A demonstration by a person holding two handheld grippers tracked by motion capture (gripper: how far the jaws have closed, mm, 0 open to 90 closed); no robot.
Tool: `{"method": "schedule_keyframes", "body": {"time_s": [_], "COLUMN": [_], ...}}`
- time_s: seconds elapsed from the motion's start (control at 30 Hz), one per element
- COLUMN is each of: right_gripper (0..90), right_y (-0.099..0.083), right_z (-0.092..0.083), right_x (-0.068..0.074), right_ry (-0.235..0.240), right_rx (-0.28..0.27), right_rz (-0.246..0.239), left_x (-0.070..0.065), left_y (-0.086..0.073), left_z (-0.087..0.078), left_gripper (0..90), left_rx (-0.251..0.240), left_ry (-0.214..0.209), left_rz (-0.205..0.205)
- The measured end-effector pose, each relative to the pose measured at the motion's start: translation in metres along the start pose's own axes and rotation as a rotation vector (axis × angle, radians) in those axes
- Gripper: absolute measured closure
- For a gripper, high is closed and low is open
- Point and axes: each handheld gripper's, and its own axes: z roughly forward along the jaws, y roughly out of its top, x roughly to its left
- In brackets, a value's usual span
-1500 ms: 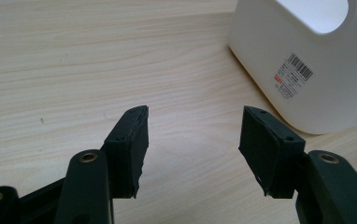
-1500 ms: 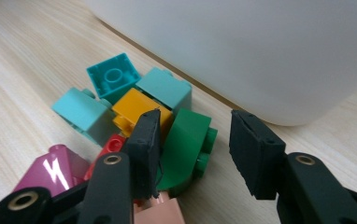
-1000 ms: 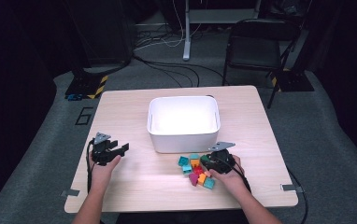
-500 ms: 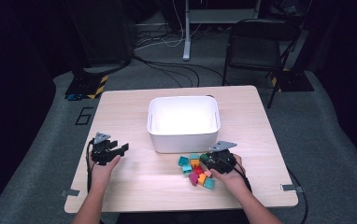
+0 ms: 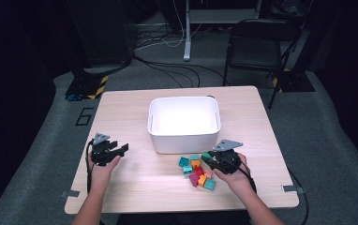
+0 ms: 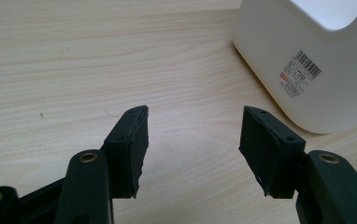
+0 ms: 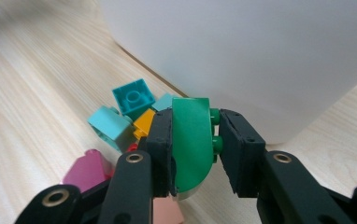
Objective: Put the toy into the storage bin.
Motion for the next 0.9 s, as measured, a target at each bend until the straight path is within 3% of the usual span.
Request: {"method": "schedule_keyframes", "body": {"time_s": [0.33,0.53,0.9], "right_gripper": [66.0,66.1,66.1], "right_y": [0.022,0.047,0.085], "right_z": [-0.03,-0.048,-0.056], "right_x": [0.004,0.005,-0.003], "right_ry": [0.046,0.075,0.084], "right_rx": [-0.024,-0.033,-0.045], "right_rz": [-0.021,-0.055,-0.064], "left_x": [0.0,0.0,0.003], "left_y": [0.0,-0.001,-0.001], "left_z": [0.0,0.0,0.0], "left_gripper": [41.8,41.8,41.8], "left_rx": [-0.001,-0.001,-0.008], "left_ry": [-0.002,-0.004,-0.013], "left_rz": [-0.008,-0.008,-0.034]}}
